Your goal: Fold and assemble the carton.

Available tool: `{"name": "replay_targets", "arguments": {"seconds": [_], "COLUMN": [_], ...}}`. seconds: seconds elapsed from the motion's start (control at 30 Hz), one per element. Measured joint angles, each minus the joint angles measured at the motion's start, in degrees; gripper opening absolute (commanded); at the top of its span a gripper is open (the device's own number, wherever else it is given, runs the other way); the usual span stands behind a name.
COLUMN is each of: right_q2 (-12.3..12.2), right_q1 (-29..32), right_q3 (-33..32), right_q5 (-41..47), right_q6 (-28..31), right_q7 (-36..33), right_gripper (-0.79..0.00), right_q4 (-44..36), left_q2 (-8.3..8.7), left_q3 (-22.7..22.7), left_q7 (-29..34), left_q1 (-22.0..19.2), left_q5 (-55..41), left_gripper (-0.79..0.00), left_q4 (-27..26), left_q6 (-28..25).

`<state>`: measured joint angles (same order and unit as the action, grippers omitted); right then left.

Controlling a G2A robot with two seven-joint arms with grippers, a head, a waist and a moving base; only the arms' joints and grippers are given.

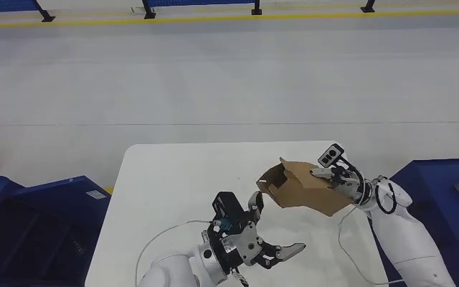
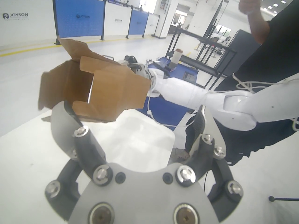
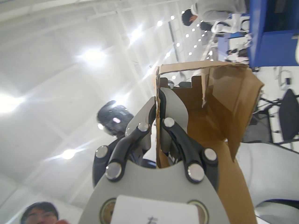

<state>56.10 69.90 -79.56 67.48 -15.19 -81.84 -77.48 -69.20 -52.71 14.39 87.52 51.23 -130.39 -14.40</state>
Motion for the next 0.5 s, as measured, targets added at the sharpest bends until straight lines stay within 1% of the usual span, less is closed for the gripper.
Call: {"name": "replay_targets", "arguments": {"seconds": [0.07,0.13,0.2,0.27,0.3,0.33,0.5], "right_q2": [0.39,0.83,1.22,1.37,1.38,1.37,1.36], "right_q1": [-3.11,-5.58,-8.06,-9.66,-9.78,-9.77,-9.68], "right_q3": [1.39,3.42,6.67,10.08,10.63,10.49,9.87], "right_q5": [2.77,5.03,8.35,11.45,11.84,11.73,11.35], "right_q6": [-3.65,-5.23,-6.05,-6.71,-6.79,-6.79,-6.76], "right_q7": [-2.04,-2.29,-1.3,-0.54,-0.47,-0.47,-0.52], "right_gripper": [-0.785,-0.785,-0.785,-0.785,-0.785,-0.785,-0.785], "right_q4": [4.69,8.2,11.05,12.32,12.4,12.38,12.3], "left_q2": [-0.08,-0.12,-0.2,-0.34,-0.38,-0.39,-0.38], "left_q3": [-1.46,-3.29,-4.92,-6.07,-6.29,-6.35,-6.29], "left_q7": [-3.44,-6.01,-7.36,-7.87,-7.95,-7.97,-7.94], "left_q1": [0.87,1.64,2.1,1.7,1.51,1.44,1.45], "left_q5": [-6.87,-13.35,-20.94,-28.07,-30.19,-31.33,-30.0], "left_gripper": [0.0,0.0,0.0,0.0,0.0,0.0,0.0], "left_q4": [-1.71,-2.01,-1.46,0.37,0.92,1.09,0.97], "left_q6": [-0.91,-1.02,-0.95,-0.56,-0.33,-0.24,-0.25]}}
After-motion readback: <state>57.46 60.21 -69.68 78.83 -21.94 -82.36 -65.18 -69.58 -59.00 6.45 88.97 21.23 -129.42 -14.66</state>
